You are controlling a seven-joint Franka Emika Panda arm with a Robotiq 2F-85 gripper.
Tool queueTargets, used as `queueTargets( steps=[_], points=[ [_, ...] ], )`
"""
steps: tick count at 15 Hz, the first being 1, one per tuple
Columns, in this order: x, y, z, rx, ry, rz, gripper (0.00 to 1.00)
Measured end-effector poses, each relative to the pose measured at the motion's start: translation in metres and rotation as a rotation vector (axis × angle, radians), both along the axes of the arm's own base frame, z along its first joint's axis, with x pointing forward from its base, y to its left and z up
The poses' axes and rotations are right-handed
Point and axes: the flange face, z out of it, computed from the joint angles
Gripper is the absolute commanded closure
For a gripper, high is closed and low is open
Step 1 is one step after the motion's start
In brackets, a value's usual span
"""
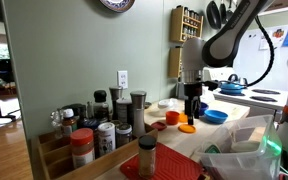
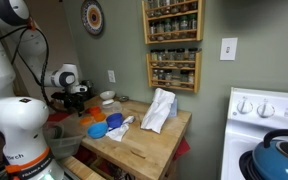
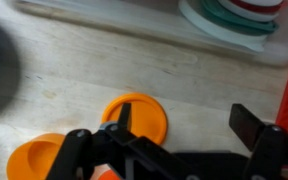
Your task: Move the orange bowl to the right then put the orange lid on top of the bowl
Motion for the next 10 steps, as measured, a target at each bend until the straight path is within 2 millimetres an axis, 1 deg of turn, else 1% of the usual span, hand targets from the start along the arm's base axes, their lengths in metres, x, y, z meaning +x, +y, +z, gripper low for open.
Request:
queueTargets(
  steps=[4,10],
  points=[
    [-0.001,-0.006,-0.02,-0.04,0.022,-0.028,0.0],
    [0.007,-0.015,-0.041,-0.11,-0.046,-0.11,0.0]
  ],
)
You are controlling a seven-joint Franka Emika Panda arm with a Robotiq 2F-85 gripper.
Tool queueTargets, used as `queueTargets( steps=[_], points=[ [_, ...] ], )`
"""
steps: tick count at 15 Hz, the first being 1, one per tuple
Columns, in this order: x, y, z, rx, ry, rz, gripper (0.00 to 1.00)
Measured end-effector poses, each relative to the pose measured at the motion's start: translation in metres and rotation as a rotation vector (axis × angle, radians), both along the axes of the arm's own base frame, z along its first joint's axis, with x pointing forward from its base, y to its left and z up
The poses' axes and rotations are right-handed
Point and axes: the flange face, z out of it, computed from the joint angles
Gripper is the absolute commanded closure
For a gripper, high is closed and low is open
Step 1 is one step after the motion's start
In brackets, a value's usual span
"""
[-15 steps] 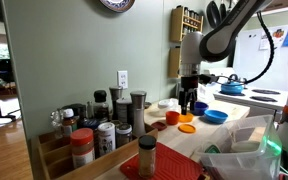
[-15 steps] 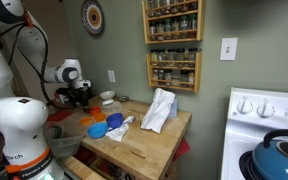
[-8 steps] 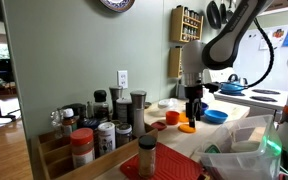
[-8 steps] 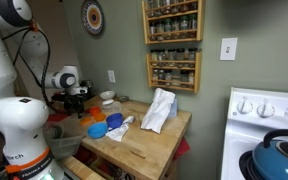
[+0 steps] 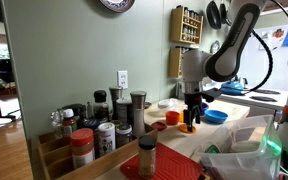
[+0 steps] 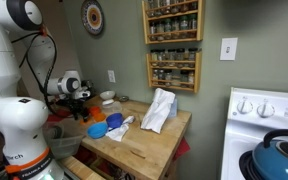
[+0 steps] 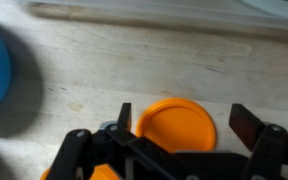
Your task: Move the orange bowl to the right then put the orange lid on top of the bowl
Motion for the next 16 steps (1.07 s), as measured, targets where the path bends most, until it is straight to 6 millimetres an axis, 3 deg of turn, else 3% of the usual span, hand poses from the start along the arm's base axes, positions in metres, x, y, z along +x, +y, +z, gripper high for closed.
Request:
queueTargets(
  steps=[12,14,15,16],
  points=[
    [0.019,-0.003,-0.019,0.037,-0.073,-0.116,0.0],
    [0.02,-0.002,-0.02,0.037,-0.073,-0.116,0.13],
    [0.02,-0.002,-0.02,0.036,-0.074,-0.115,0.31],
    [0.02,-0.001,-0.019,0.038,-0.077,-0.114,0.34]
  ],
)
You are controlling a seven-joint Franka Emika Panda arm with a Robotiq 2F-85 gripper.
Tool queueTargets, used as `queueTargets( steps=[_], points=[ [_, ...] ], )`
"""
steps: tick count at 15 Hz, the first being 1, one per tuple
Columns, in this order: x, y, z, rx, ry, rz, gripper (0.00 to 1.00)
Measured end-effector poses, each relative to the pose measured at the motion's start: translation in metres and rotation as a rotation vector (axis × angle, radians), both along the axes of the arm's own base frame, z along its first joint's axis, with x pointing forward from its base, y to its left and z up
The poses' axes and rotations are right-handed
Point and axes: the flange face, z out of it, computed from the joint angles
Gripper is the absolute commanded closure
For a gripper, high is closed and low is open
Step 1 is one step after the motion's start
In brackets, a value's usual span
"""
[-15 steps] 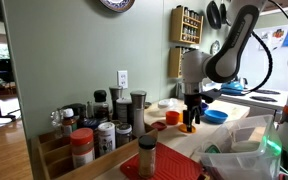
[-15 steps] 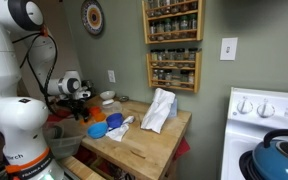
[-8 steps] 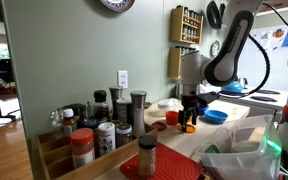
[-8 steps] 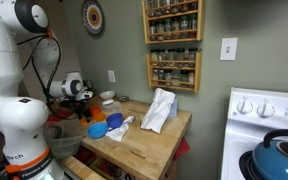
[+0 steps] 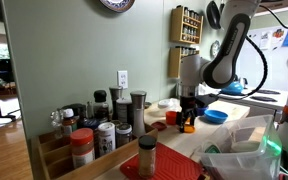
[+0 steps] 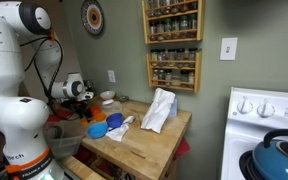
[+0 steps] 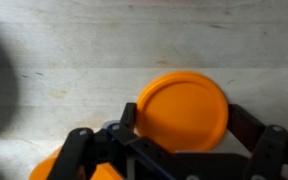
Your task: Move the orange bowl to the right then put the orange lid on top of the bowl
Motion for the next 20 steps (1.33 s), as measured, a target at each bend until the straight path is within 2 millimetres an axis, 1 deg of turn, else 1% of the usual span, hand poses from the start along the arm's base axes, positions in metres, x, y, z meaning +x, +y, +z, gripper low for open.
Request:
queueTargets(
  steps=[1,2,3,6,9,14,20],
  points=[
    [0.0,0.0,0.001,0.001,-0.003,0.001,0.35],
    [0.001,0.001,0.002,0.002,-0.005,0.001,0.39],
    [0.002,0.001,0.004,0.004,-0.01,0.001,0.33],
    [0.004,0.0,0.005,0.004,-0.013,-0.004,0.33],
    [0.006,-0.003,0.005,0.003,-0.014,-0.012,0.37],
    [0.008,-0.007,0.006,-0.001,-0.01,-0.021,0.4],
    [0.001,-0.014,0.017,-0.03,0.028,-0.03,0.37]
  ],
)
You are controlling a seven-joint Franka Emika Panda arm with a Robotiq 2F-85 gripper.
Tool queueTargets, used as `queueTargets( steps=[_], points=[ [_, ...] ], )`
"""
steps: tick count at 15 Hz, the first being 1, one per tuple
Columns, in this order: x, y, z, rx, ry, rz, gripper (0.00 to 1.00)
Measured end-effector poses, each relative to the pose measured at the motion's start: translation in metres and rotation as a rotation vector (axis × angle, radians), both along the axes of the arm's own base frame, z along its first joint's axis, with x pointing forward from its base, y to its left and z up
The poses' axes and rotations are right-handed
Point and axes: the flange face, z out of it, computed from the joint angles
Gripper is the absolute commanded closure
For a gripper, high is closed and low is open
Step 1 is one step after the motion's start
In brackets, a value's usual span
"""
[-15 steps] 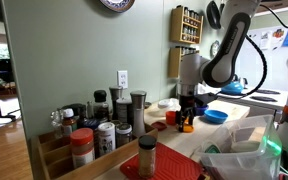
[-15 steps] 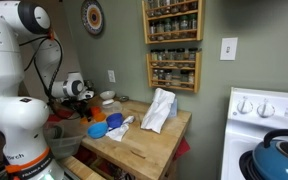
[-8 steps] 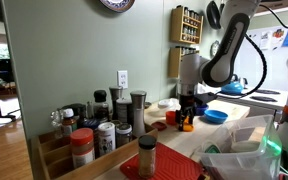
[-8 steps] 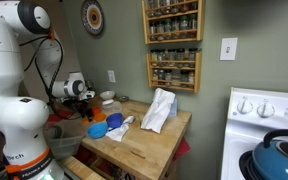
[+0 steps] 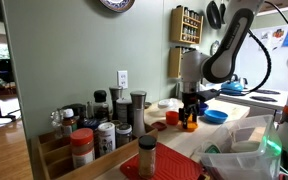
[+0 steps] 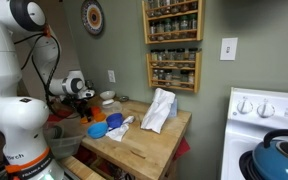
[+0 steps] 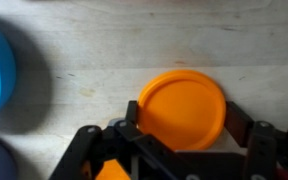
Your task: Move the orange bowl to the right then put the orange lid on top of the bowl
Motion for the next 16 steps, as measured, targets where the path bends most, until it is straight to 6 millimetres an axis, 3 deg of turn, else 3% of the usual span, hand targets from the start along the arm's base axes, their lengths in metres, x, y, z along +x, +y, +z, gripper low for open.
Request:
queueTargets(
  steps=[9,16],
  points=[
    [0.002,-0.02,0.04,-0.032,0.002,-0.033,0.38],
    [0.021,-0.05,0.048,-0.028,-0.012,-0.081,0.41]
  ],
)
